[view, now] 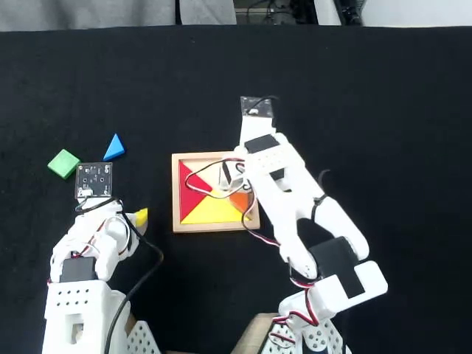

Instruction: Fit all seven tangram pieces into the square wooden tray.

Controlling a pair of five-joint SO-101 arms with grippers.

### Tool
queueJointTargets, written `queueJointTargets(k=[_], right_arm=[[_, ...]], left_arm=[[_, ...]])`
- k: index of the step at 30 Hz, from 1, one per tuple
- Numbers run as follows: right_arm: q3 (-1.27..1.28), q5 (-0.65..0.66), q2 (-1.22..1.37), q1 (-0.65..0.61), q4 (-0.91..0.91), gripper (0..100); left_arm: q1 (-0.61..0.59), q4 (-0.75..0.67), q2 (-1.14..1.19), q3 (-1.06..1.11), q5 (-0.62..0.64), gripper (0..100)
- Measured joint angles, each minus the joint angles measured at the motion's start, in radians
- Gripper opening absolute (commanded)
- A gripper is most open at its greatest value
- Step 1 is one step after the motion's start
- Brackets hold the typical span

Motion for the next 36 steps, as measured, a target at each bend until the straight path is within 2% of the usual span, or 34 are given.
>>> queueJointTargets(k=[14, 20, 28, 33, 36], right_arm=[[0.003, 0.000, 0.000, 0.000, 0.000, 3.2], [0.003, 0.057, 0.000, 0.000, 0.000, 3.5], [0.003, 0.063, 0.000, 0.000, 0.003, 4.0], [0.003, 0.066, 0.000, 0.000, 0.029, 16.8], [0.003, 0.066, 0.000, 0.000, 0.035, 18.1]], left_arm=[[0.000, 0.000, 0.000, 0.000, 0.000, 26], [0.000, 0.000, 0.000, 0.000, 0.000, 26], [0.000, 0.000, 0.000, 0.000, 0.000, 26], [0.000, 0.000, 0.000, 0.000, 0.000, 26], [0.000, 0.000, 0.000, 0.000, 0.000, 26]])
